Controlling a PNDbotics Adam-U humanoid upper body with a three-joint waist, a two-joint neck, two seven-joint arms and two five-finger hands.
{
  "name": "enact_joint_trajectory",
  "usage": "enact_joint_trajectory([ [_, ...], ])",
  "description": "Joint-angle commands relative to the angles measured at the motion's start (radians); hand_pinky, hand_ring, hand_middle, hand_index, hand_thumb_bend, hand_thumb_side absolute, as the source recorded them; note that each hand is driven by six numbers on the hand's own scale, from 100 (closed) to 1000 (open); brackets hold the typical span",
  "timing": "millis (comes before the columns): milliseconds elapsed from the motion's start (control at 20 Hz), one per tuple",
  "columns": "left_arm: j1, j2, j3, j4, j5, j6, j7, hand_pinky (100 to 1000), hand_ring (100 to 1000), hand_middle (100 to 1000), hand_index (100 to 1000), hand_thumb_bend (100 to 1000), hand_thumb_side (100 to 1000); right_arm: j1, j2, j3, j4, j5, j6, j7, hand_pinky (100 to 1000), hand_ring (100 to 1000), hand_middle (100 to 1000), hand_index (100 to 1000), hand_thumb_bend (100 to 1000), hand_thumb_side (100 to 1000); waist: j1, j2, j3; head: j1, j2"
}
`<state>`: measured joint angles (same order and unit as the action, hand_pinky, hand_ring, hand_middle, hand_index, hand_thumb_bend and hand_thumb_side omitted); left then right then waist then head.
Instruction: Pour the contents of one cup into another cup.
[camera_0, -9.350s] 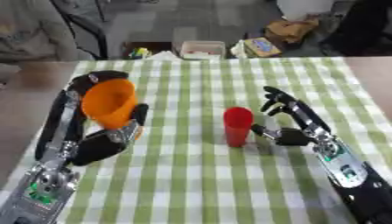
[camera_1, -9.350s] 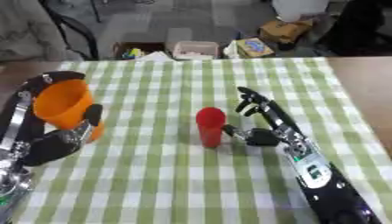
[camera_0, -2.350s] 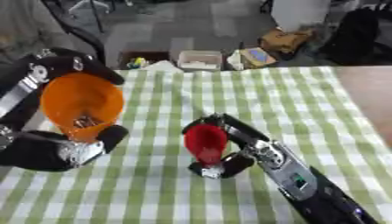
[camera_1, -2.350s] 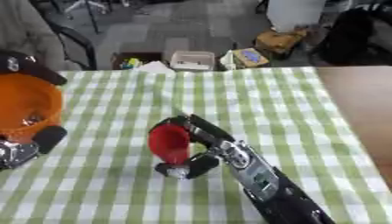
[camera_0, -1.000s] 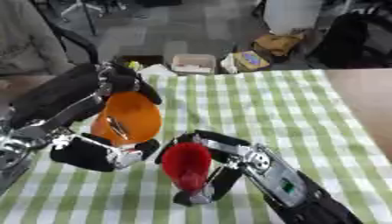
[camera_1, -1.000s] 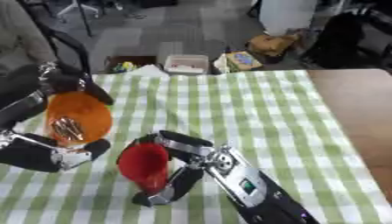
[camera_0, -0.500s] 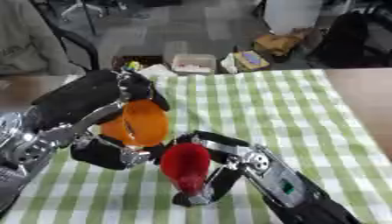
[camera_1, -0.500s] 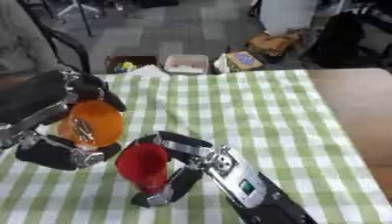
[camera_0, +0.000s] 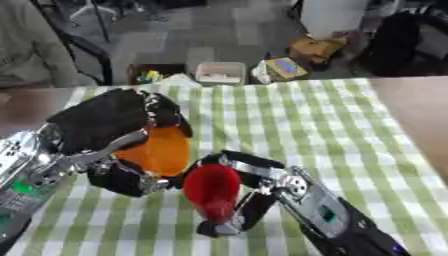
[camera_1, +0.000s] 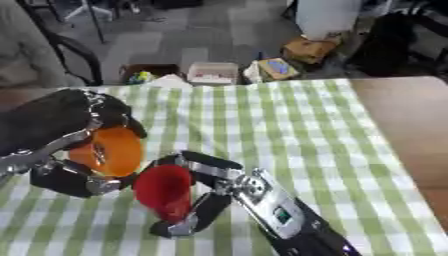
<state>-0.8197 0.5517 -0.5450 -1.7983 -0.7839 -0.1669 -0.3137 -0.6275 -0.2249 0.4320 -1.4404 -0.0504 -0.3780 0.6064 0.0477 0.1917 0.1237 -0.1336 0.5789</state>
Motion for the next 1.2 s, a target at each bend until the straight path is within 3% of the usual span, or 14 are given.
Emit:
enact_joint_trajectory([
  [50,-0.023,0.009,0.009,-0.028,-0.051,-0.014,0.002,100,274,140,561,401,100,-0.014,-0.002,-0.004,-0.01,-0.006,0.001,-0.001,312,464,100,771,100,100,0.003,-0.018,0.002,0.0,-0.006],
  [300,-0.028,0.003,0.007,-0.044,-0.122,-0.02,0.008,100,256,145,558,452,100,-0.014,-0.001,-0.005,-0.009,-0.007,0.002,-0.001,312,464,100,771,100,100,0.004,-0.018,0.002,-0.002,-0.006],
  [500,-0.028,0.001,0.01,-0.068,-0.16,-0.026,0.012,100,255,144,558,444,100,-0.012,0.0,-0.005,-0.008,-0.007,0.003,-0.001,312,464,100,771,100,100,0.004,-0.017,0.001,-0.002,-0.005],
  [1200,-0.042,0.0,0.024,-0.16,-0.102,0.004,-0.034,100,255,137,557,422,100,-0.009,0.002,-0.006,-0.003,-0.011,0.007,0.002,313,464,100,772,100,100,0.002,-0.019,0.004,-0.005,-0.007],
])
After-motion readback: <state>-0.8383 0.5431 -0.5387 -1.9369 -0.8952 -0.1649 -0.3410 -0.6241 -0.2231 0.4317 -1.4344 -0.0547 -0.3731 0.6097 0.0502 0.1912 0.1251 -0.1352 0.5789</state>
